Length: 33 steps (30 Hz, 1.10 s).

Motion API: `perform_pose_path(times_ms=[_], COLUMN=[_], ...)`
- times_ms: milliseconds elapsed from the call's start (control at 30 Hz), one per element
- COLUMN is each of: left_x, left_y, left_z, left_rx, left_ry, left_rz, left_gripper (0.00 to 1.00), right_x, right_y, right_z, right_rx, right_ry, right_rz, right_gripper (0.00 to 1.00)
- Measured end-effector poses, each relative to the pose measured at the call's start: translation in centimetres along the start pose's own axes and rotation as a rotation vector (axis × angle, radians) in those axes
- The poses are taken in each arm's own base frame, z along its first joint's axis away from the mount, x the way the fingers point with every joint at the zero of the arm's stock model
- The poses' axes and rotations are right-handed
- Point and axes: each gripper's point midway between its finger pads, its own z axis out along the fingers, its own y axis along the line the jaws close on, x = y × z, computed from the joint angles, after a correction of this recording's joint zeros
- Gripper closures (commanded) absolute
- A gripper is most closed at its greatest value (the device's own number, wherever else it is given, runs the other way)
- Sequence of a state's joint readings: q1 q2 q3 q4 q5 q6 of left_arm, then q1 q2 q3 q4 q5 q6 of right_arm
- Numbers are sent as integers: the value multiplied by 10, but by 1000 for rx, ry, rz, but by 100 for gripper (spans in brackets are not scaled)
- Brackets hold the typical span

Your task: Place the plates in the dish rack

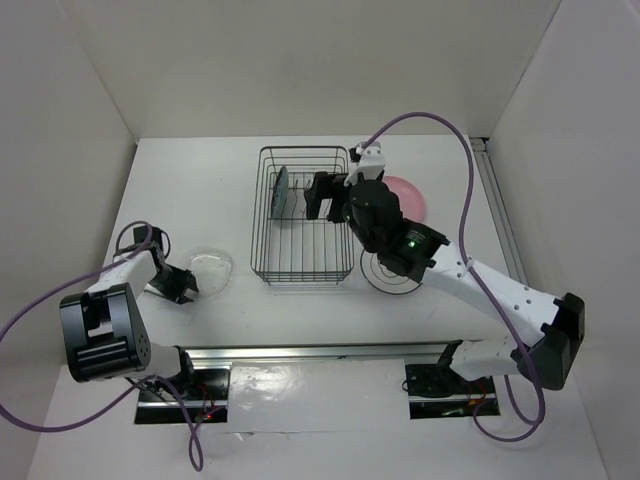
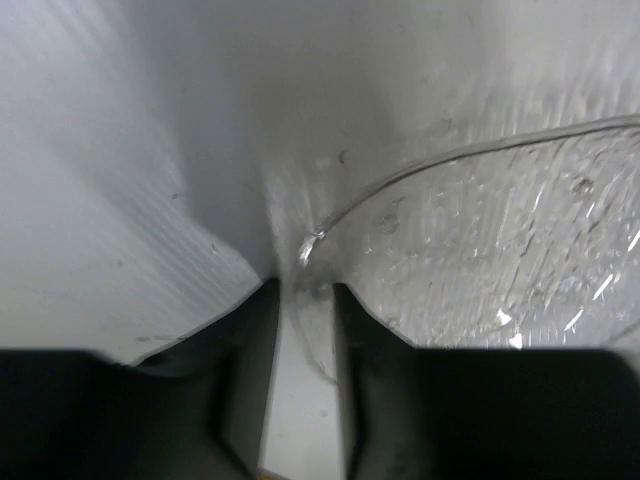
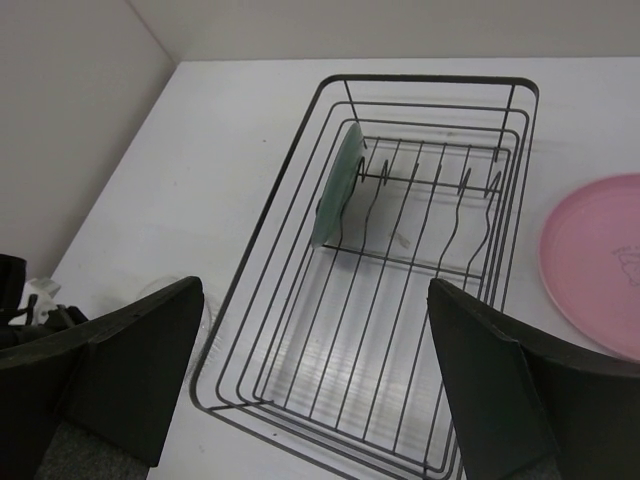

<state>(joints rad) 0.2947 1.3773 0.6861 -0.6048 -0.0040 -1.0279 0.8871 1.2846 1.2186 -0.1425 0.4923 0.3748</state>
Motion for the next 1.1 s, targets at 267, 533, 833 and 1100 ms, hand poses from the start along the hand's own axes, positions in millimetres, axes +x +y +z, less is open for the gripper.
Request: perform_pose_path(times_ms=[267, 533, 833, 1100], left_x=[-4, -17, -82, -52], left_y=[-21, -40, -109, -149], left_z=[1, 1, -109, -207], left_rx=[74, 89, 346, 634], left_ry=[16, 15, -272, -453], left_rz=[-5, -28, 156, 496], left_gripper=[100, 100, 100, 100], right_x=[-24, -32, 7, 2], right_y=[3, 6, 31, 58], right_z=[-13, -19, -9, -16], right_rx=[-28, -55, -255, -437], right_ry=[-62, -78, -3, -61], right_rz=[46, 42, -56, -190], right_gripper=[0, 0, 0, 0])
